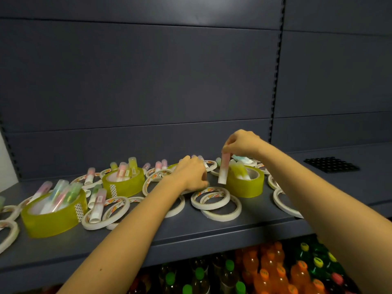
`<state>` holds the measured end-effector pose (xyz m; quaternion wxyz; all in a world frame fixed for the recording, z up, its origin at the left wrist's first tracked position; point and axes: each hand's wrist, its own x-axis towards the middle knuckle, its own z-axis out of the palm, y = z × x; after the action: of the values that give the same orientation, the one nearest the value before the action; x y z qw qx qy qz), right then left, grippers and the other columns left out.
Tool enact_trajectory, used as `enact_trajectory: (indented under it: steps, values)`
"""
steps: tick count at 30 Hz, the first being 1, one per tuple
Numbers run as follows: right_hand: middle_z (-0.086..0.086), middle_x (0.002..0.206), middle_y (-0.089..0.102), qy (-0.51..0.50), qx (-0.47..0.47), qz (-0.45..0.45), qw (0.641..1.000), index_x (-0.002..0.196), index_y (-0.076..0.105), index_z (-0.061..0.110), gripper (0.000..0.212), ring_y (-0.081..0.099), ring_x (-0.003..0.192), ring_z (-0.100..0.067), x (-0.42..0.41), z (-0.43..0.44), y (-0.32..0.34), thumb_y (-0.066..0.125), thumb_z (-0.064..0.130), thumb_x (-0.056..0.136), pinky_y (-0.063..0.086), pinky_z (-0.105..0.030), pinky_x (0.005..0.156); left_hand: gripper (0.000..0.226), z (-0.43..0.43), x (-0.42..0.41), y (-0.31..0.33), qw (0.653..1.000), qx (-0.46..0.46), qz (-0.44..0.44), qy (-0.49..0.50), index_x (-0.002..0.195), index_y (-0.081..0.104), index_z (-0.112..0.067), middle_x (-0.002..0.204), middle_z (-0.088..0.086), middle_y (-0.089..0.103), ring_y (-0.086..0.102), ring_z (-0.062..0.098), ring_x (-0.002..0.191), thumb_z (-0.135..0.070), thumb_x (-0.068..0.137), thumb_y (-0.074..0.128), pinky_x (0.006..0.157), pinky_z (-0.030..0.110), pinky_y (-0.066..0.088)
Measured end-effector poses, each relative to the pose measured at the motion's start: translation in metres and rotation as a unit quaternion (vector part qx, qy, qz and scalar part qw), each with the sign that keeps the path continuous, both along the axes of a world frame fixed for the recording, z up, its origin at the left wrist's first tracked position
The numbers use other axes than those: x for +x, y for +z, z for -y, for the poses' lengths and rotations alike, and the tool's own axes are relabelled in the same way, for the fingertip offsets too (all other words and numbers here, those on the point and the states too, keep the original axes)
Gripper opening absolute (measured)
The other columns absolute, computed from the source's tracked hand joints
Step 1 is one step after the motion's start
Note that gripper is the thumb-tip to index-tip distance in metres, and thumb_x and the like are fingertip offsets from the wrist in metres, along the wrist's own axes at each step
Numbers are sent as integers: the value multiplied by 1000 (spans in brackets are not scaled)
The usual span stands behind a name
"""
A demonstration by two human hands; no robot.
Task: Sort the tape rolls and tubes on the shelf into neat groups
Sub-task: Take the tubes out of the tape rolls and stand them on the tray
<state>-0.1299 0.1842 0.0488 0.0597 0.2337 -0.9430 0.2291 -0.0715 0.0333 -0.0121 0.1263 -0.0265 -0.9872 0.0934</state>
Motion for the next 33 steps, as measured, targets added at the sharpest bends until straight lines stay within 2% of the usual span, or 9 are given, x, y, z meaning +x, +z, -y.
enact_trajectory:
  steps: [2,6,9,12,16,21,26,29,33]
  values:
    - [-4,99,67,1,-18,-1,1000,89,67,24,12,62,94,-24,0,-5,0,62,32,83,55,-38,84,43,-3,-4,-3,1000,-25,13,14,108,62,-6,115,14,53,48,29,107,-42,87,52,93,43,41]
    - [-1,96,66,0,-45,-12,999,89,67,24,11,62,92,-22,-1,-12,-10,61,33,84,54,-38,83,38,-6,-10,-3,997,-54,39,26,106,63,-6,120,12,47,42,29,112,-39,89,52,97,47,40]
    - [2,90,64,-10,-69,-19,997,86,63,28,6,61,84,-19,-2,-20,-15,60,33,84,55,-38,79,32,-6,-13,0,998,-41,51,20,97,65,-10,116,12,49,44,28,107,-37,87,54,94,42,40]
    - [2,93,66,-20,-87,-25,996,85,62,29,5,63,88,-21,-4,-30,-14,60,33,83,55,-39,81,32,-4,-14,5,999,-28,43,0,93,66,-9,112,12,55,49,26,104,-37,89,50,86,33,34]
    - [-2,99,68,-13,-111,-16,994,89,63,25,9,65,92,-23,-7,-48,-12,62,33,85,55,-45,85,31,-3,-13,18,997,81,11,-16,99,62,-12,111,9,55,50,24,103,-39,94,47,89,37,38]
    - [-2,98,67,-16,-135,-31,990,88,63,26,7,64,91,-21,-17,-79,-5,61,32,85,54,-44,86,19,-18,-15,41,968,240,-59,-42,94,50,-19,93,1,60,53,18,83,-38,94,48,79,38,44]
    - [3,94,65,-25,-134,-53,989,85,63,30,5,59,89,-18,-33,-131,0,61,35,85,51,-36,79,18,-66,-29,57,947,274,-166,-37,90,51,-22,77,-8,57,53,16,74,-40,90,51,67,31,39]
    - [5,93,63,-25,-115,-58,991,87,62,30,4,58,86,-17,-46,-171,3,62,34,86,47,-32,70,17,-105,-42,57,939,285,-192,-27,87,55,-23,76,-10,57,54,15,74,-40,87,55,67,29,37]
    - [4,96,63,-35,-97,-73,992,88,62,29,6,60,90,-18,-65,-229,6,61,35,87,48,-33,71,16,-161,-62,52,926,317,-203,-28,84,59,-21,79,-6,64,58,16,76,-37,83,59,65,29,38]
